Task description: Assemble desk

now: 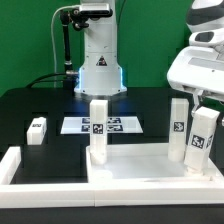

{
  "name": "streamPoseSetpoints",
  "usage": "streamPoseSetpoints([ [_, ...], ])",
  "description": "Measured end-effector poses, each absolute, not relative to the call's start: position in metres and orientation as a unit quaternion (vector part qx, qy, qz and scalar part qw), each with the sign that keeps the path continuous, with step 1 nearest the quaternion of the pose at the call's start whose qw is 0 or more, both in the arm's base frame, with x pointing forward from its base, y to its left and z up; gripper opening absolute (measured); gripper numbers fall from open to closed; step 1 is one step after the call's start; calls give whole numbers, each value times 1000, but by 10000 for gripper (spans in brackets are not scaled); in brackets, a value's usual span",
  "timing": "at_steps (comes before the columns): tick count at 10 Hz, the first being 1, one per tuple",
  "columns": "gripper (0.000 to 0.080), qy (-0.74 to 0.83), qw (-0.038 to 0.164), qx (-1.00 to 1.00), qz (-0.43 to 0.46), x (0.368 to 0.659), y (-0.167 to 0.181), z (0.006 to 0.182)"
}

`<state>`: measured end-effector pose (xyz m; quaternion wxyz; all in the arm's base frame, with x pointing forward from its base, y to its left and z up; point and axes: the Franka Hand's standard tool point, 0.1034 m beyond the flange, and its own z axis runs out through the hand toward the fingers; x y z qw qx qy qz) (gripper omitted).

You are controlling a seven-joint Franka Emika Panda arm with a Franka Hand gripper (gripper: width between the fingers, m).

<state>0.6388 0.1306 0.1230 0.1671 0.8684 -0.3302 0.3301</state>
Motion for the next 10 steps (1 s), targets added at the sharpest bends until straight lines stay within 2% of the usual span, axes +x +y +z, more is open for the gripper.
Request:
streamPoseSetpoints([
  [2,288,-323,176,865,341,639,131,123],
  [10,288,-307,179,862,361,641,131,122],
])
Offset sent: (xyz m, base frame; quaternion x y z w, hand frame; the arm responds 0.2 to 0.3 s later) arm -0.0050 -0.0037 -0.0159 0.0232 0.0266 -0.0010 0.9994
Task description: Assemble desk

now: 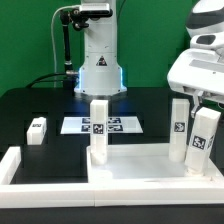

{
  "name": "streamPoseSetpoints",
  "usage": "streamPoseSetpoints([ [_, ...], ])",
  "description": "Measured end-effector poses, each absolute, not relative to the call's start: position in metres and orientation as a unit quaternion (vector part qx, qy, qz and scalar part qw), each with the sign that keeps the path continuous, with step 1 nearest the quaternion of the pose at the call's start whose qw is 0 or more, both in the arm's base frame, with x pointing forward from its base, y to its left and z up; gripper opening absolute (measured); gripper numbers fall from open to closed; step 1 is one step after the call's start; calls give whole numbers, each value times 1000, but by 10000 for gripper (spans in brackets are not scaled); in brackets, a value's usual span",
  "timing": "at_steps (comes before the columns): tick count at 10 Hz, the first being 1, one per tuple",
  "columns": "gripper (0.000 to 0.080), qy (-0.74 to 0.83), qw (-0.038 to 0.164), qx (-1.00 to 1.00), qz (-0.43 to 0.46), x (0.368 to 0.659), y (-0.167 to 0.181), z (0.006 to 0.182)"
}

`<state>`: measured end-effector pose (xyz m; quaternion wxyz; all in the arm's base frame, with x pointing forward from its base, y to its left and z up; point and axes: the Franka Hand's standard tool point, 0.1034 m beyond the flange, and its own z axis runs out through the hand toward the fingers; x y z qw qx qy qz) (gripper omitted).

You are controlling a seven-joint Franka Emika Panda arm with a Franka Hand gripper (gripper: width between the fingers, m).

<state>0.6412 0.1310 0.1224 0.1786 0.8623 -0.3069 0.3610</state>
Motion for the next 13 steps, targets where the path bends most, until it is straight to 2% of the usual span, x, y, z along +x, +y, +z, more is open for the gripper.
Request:
streamPoseSetpoints([
  [1,470,-307,179,862,361,641,131,122],
  [2,589,-307,179,862,361,641,131,122],
  [3,631,-307,179,862,361,641,131,122],
  [13,649,-307,178,862,361,641,131,122],
])
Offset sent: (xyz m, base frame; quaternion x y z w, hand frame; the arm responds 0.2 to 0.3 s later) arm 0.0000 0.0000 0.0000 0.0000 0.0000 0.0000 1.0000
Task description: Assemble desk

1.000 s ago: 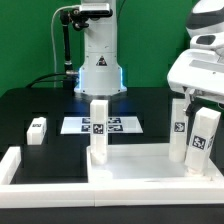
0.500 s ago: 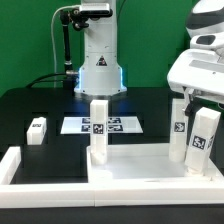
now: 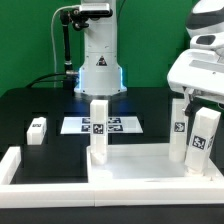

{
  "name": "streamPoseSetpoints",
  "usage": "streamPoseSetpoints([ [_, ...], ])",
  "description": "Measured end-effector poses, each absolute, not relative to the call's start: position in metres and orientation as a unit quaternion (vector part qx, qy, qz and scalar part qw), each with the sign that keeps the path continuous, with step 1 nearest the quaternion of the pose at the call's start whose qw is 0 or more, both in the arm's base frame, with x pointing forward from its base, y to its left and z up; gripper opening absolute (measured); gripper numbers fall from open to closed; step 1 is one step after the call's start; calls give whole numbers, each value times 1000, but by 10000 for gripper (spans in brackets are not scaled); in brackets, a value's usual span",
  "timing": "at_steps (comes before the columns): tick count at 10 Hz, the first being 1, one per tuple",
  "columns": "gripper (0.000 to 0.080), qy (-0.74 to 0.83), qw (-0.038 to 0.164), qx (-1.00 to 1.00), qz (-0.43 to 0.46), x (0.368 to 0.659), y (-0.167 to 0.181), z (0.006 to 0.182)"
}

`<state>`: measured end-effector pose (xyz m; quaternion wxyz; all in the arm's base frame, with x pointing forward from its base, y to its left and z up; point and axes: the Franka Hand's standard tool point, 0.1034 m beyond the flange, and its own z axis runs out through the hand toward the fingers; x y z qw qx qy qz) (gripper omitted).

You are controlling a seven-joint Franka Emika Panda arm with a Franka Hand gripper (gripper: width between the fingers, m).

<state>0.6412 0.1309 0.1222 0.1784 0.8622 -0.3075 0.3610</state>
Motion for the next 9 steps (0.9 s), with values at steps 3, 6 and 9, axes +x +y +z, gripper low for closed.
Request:
streamPoseSetpoints([
  [3,649,-301,158,875,345,646,130,144],
  [6,649,-299,141,885,328,659,107,171],
  [9,649,-339,87,907,234,664,89,200],
])
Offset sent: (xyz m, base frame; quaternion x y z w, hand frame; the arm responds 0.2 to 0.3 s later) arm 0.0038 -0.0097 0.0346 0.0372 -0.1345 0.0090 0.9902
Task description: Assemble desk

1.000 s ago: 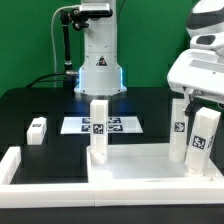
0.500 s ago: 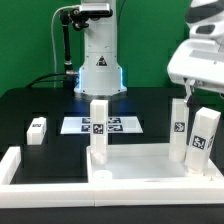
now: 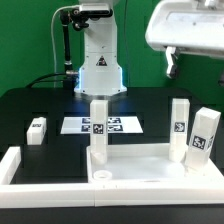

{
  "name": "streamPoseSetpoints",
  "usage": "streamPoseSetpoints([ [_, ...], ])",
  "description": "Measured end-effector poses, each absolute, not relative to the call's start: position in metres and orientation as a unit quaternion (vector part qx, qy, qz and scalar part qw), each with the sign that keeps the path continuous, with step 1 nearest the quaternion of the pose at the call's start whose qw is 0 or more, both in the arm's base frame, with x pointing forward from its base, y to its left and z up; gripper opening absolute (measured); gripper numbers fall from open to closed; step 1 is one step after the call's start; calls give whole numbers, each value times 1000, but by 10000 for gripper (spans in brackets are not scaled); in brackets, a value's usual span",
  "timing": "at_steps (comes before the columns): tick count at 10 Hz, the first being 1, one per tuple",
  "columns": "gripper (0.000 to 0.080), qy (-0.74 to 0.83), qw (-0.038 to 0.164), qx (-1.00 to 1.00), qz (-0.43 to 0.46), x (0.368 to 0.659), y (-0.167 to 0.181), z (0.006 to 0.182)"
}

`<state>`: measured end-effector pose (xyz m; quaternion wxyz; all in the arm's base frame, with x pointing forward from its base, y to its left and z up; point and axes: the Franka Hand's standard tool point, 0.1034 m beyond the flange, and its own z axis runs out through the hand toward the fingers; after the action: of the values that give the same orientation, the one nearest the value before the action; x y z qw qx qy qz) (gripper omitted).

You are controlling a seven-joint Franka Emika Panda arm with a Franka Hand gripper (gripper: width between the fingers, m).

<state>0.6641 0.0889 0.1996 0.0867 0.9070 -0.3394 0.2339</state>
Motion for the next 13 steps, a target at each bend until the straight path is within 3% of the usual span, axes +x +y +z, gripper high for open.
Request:
streamPoseSetpoints([
  [3,649,-385,14,910,152,663,92,212],
  [4,649,-389,-5,913,119,656,92,207],
  [5,649,-392,0,916,83,647,94,199],
  [10,649,-402,-7,911,89,651,90,195],
  [13,649,-415,7,905,98,658,88,178],
])
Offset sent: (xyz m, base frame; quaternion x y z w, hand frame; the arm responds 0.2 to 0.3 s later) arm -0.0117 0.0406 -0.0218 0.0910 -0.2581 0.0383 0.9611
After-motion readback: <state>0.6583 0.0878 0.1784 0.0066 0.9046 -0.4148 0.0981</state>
